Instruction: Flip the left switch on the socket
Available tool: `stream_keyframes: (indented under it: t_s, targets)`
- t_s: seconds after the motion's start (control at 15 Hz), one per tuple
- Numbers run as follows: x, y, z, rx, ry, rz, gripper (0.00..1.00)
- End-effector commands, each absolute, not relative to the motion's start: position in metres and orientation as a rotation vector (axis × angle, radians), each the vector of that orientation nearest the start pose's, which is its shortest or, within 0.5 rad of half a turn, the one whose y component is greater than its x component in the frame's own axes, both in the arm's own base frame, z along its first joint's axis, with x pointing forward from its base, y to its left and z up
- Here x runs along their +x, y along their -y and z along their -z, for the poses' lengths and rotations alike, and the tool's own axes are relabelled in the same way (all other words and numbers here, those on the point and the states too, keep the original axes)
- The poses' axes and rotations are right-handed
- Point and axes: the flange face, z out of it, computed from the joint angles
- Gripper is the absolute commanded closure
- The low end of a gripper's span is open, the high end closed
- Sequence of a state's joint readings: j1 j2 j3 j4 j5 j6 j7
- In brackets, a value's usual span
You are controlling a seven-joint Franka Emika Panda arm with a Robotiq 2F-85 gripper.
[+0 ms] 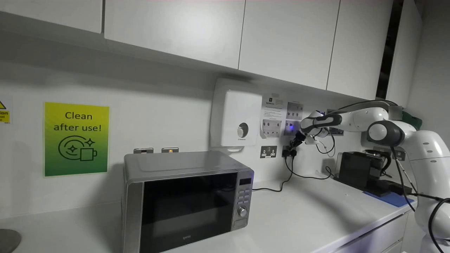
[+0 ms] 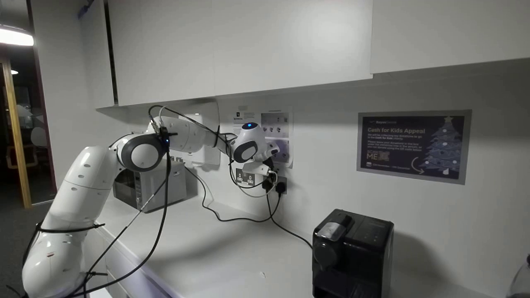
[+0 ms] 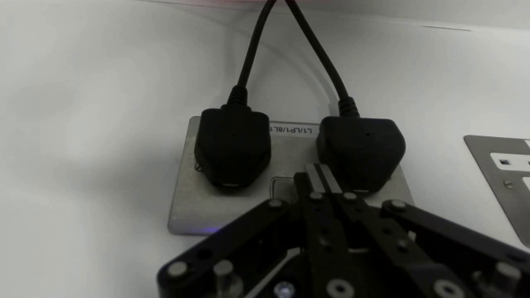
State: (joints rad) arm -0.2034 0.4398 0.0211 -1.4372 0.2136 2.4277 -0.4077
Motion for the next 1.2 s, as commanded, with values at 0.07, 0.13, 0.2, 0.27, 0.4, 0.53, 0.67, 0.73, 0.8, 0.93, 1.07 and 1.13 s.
stream_keyframes:
  t_s: [0.07,0.13,0.2,0.27,0.4,0.53,0.67,0.73,0.8,0.93,1.07,1.13]
  targets:
    - [0.726,0.140,-0.514,-2.979,0.153,0.909,1.00]
    - [0.725,0.141,-0.514,-2.980,0.153,0.908,1.00]
    - [0.723,0.142,-0.514,-2.986,0.154,0.895,1.00]
    - [0.722,0.143,-0.514,-2.990,0.158,0.886,1.00]
    - [0.717,0.145,-0.512,-3.001,0.163,0.866,1.00]
    - [0.715,0.147,-0.511,-3.004,0.176,0.864,1.00]
    - [0.716,0.148,-0.511,-3.002,0.168,0.873,1.00]
    - [0.717,0.149,-0.512,-3.004,0.164,0.874,1.00]
    - [0.719,0.149,-0.511,-2.996,0.164,0.890,1.00]
    - [0.720,0.148,-0.510,-3.000,0.158,0.883,1.00]
    - [0.723,0.146,-0.509,-2.995,0.159,0.896,1.00]
    - [0.724,0.146,-0.508,-2.994,0.160,0.892,1.00]
